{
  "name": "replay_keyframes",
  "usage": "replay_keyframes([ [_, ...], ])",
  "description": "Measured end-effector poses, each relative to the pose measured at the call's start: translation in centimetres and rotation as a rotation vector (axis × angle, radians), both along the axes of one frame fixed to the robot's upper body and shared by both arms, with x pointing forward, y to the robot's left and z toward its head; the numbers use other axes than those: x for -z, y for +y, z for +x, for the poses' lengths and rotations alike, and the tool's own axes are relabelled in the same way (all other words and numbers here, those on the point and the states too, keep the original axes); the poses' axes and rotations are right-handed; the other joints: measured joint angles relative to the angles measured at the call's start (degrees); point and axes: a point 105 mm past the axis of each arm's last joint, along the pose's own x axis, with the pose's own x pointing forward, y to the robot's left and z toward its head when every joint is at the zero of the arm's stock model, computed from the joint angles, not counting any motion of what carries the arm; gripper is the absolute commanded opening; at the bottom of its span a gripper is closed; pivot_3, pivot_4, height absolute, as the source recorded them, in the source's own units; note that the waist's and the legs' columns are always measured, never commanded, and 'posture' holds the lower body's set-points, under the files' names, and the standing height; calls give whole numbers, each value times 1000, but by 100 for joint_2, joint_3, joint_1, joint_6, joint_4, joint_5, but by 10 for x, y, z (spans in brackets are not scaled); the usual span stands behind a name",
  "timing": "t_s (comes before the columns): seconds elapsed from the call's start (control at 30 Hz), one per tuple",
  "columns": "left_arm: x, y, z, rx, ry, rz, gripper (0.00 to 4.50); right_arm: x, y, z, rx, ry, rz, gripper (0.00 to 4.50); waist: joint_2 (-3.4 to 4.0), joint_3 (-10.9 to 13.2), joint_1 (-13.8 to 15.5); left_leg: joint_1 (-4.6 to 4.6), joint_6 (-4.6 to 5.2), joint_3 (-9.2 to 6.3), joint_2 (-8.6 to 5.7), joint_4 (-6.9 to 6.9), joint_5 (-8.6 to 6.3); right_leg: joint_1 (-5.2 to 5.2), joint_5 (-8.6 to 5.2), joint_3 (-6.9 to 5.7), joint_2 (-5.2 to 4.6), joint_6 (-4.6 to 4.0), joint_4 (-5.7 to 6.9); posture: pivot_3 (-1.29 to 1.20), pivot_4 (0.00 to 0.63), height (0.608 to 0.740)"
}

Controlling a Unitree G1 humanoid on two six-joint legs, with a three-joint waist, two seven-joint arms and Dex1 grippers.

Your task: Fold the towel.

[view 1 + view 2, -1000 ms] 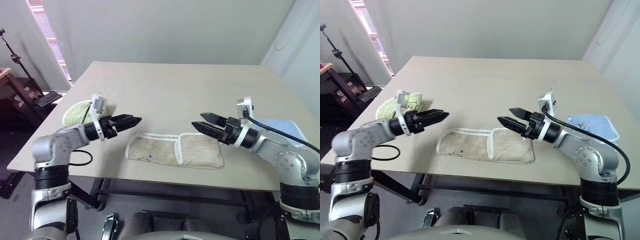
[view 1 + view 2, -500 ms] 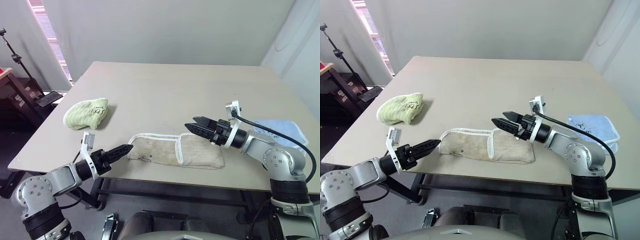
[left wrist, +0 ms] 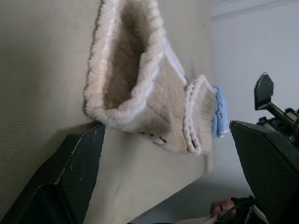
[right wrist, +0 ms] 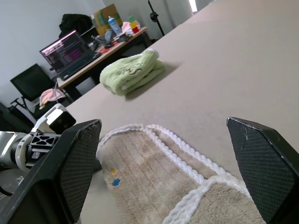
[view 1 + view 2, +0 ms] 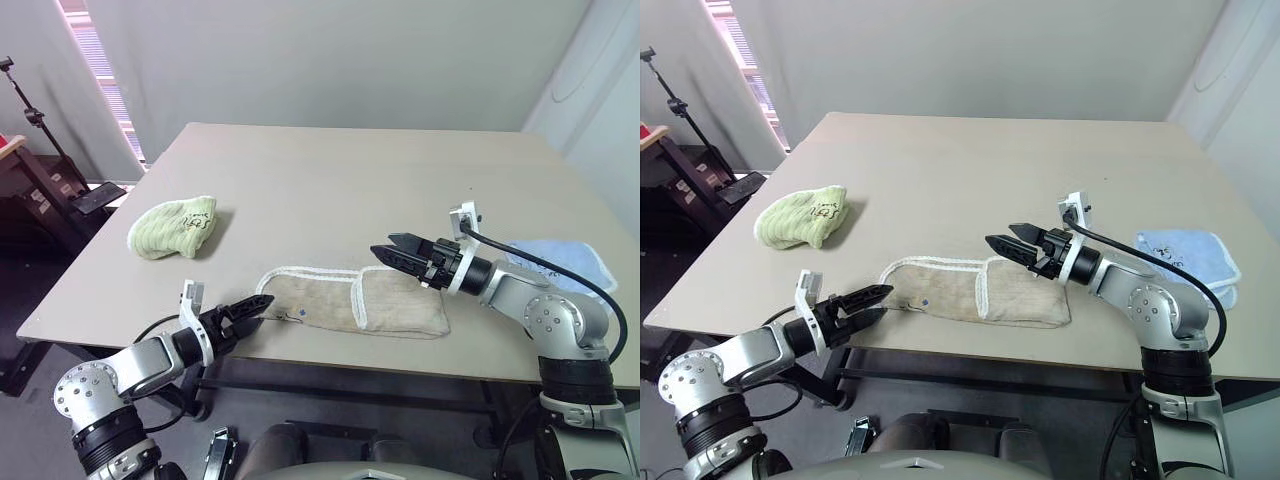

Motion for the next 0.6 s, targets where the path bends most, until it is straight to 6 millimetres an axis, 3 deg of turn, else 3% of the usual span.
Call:
replay_keyframes([
  [0.33,-2,-12,16,-81,103,-29,4500,7,-5,1,45,22,-10,4483,1,-1,12,-1,0,1,-1,3,0,4,2,0,-2,-3,-7,0,0,740],
  [0.43,-3,-16,18,-80,125,-37,3847,8,-6,2,57,20,-18,4500,1,-1,9,-5,0,1,-1,-2,0,0,2,0,-2,-4,-16,0,0,740],
  [0.6,-6,-16,18,-87,131,-49,2096,7,-8,3,72,6,-27,4500,3,-1,8,-9,0,1,-1,-6,0,-3,2,1,-2,-5,-24,0,0,740],
])
